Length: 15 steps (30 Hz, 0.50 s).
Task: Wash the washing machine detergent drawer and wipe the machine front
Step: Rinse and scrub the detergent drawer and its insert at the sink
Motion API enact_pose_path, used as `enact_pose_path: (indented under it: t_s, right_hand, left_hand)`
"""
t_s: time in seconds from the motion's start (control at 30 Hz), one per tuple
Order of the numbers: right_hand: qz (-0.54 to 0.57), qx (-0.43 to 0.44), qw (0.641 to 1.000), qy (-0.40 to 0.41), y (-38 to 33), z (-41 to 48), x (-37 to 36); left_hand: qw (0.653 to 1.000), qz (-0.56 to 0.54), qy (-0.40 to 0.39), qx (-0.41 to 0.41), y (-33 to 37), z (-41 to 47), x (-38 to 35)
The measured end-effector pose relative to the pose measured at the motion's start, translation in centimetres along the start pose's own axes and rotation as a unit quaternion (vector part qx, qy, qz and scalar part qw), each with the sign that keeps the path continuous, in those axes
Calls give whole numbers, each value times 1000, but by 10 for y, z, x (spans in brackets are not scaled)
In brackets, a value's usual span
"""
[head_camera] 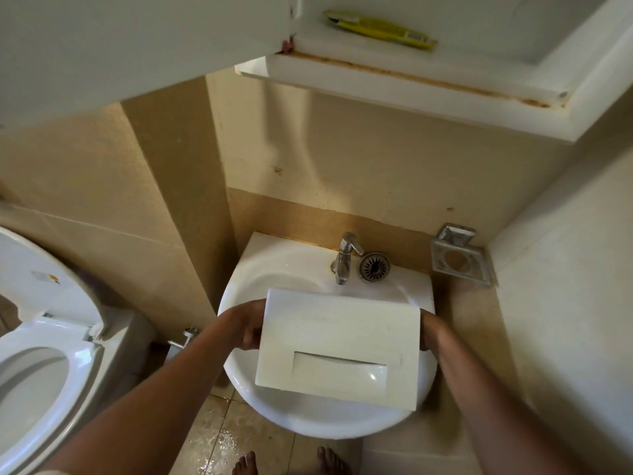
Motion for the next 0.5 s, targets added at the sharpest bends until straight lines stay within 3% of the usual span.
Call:
enact_pose_path:
  t_s: [0.13,0.27,0.37,0.5]
  right_hand:
    - [101,55,993,8,-8,-26,-2]
    - [120,110,986,49,2,-32,-5]
    - [191,85,978,1,28,-18,-23]
    - [170,20,985,13,41,2,-18]
  left_hand:
    - [999,-32,-8,-12,7,-17,-15]
    - [991,-112,-44,-54,1,-10,-21]
    - [987,-153,-12,-51,-19,-1,-12]
    - [982,-177,-46,-54,-29,-6,-24]
Point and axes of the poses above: each hand's wrist, its own z-axis towards the middle knuckle, its own x-axis out of the back of the hand, y = z × x, the point moved 7 cm from there along z, towards the middle knuckle, and after that the axes turned 13 degrees about -y, right-handed, at the moved point
